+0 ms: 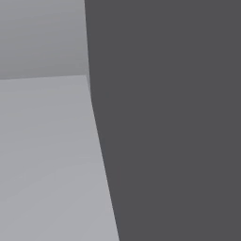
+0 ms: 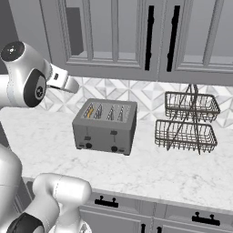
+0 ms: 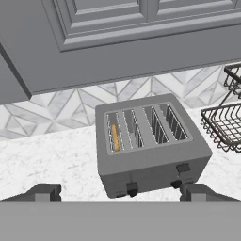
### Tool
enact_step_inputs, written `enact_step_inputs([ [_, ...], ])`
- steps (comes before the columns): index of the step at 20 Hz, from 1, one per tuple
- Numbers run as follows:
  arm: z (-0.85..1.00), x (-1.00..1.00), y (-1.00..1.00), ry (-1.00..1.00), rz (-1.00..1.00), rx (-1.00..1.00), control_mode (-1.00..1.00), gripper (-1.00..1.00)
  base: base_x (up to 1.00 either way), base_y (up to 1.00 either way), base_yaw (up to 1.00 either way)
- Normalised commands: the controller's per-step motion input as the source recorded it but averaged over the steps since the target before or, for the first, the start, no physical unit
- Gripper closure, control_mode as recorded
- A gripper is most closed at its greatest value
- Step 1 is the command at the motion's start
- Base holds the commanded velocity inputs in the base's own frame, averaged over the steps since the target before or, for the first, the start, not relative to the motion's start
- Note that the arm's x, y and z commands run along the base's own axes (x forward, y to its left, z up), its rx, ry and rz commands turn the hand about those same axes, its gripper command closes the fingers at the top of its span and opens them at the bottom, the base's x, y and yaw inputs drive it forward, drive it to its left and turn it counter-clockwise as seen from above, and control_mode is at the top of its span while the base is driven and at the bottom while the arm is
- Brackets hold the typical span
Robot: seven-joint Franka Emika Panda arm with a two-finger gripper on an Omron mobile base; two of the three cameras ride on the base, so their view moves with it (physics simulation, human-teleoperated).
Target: Start the toaster. Once the lever pops up, take the bread to the plate on the dining counter.
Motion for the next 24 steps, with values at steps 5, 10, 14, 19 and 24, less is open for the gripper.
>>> enact_step_inputs([
  [5,0.00,0.00,0.00,0.00,0.00,0.00,-1.00,-1.00,0.00,0.00,0.00],
  [10,0.00,0.00,0.00,0.00,0.00,0.00,-1.00,-1.00,0.00,0.00,0.00],
  [14,0.00,0.00,0.00,0.00,0.00,0.00,-1.00,-1.00,0.00,0.00,0.00],
  [19,0.00,0.00,0.00,0.00,0.00,0.00,-1.00,-1.00,0.00,0.00,0.00],
  [24,0.00,0.00,0.00,0.00,0.00,0.00,-1.00,-1.00,0.00,0.00,0.00],
])
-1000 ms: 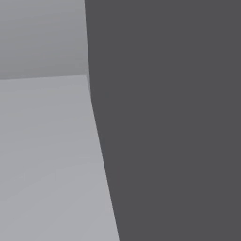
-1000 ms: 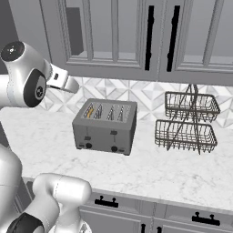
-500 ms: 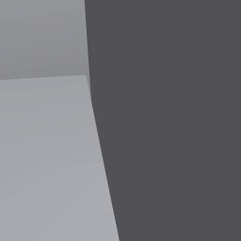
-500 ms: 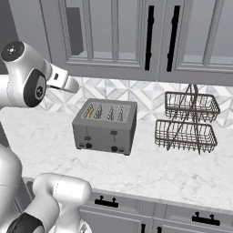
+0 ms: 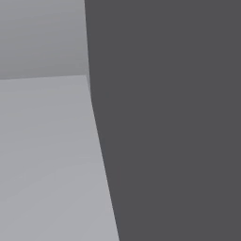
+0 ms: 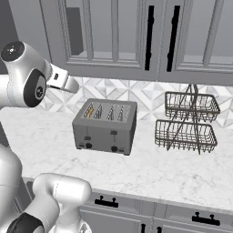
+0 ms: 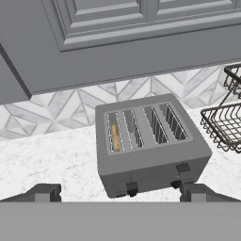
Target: Start the toaster. Once the lever pops up, take the bread to the plate on the dining counter.
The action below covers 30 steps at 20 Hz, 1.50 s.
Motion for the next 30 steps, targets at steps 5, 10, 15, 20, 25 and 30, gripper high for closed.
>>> enact_step_inputs([
  [5,0.00,0.00,0.00,0.00,0.00,0.00,-1.00,-1.00,0.00,0.00,0.00],
  [10,0.00,0.00,0.00,0.00,0.00,0.00,-1.00,-1.00,0.00,0.00,0.00],
  [15,0.00,0.00,0.00,0.00,0.00,0.00,-1.00,-1.00,0.00,0.00,0.00],
  [20,0.00,0.00,0.00,0.00,0.00,0.00,-1.00,-1.00,0.00,0.00,0.00],
  [25,0.00,0.00,0.00,0.00,0.00,0.00,-1.00,-1.00,0.00,0.00,0.00],
  [30,0.00,0.00,0.00,0.00,0.00,0.00,-1.00,-1.00,0.00,0.00,0.00],
])
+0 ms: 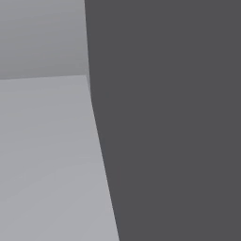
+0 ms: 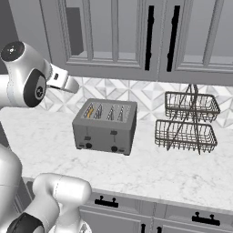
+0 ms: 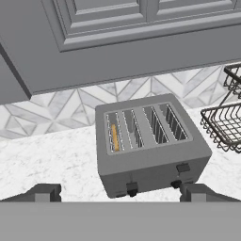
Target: Start the toaster. Once the lever pops up, take the bread to the plate on the dining counter.
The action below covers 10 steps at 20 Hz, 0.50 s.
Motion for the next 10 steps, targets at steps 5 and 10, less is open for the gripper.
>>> enact_step_inputs([
  [5,0.00,0.00,0.00,0.00,0.00,0.00,-1.00,-1.00,0.00,0.00,0.00],
  [10,0.00,0.00,0.00,0.00,0.00,0.00,-1.00,-1.00,0.00,0.00,0.00],
])
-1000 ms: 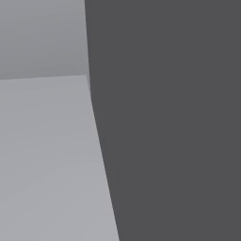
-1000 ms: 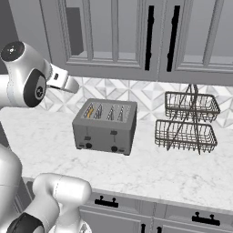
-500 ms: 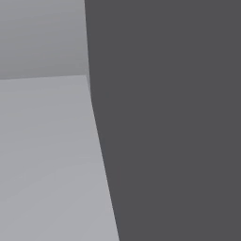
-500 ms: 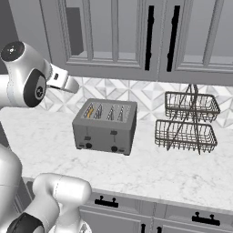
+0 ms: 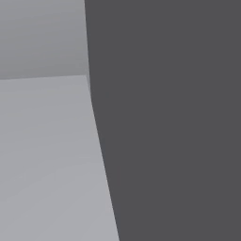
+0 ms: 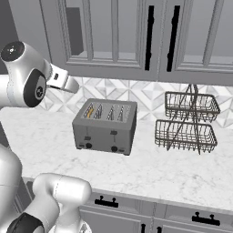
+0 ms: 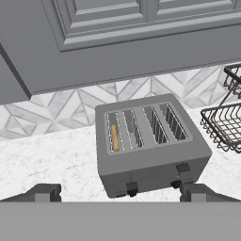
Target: Start the toaster. Once the lever pops up, take the bread to the plate on the dining counter.
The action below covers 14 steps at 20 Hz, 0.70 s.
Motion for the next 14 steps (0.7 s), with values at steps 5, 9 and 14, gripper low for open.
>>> enact_step_inputs([
  [5,0.00,0.00,0.00,0.00,0.00,0.00,-1.00,-1.00,0.00,0.00,0.00],
  [9,0.00,0.00,0.00,0.00,0.00,0.00,-1.00,-1.00,0.00,0.00,0.00],
  [14,0.00,0.00,0.00,0.00,0.00,0.00,-1.00,-1.00,0.00,0.00,0.00],
])
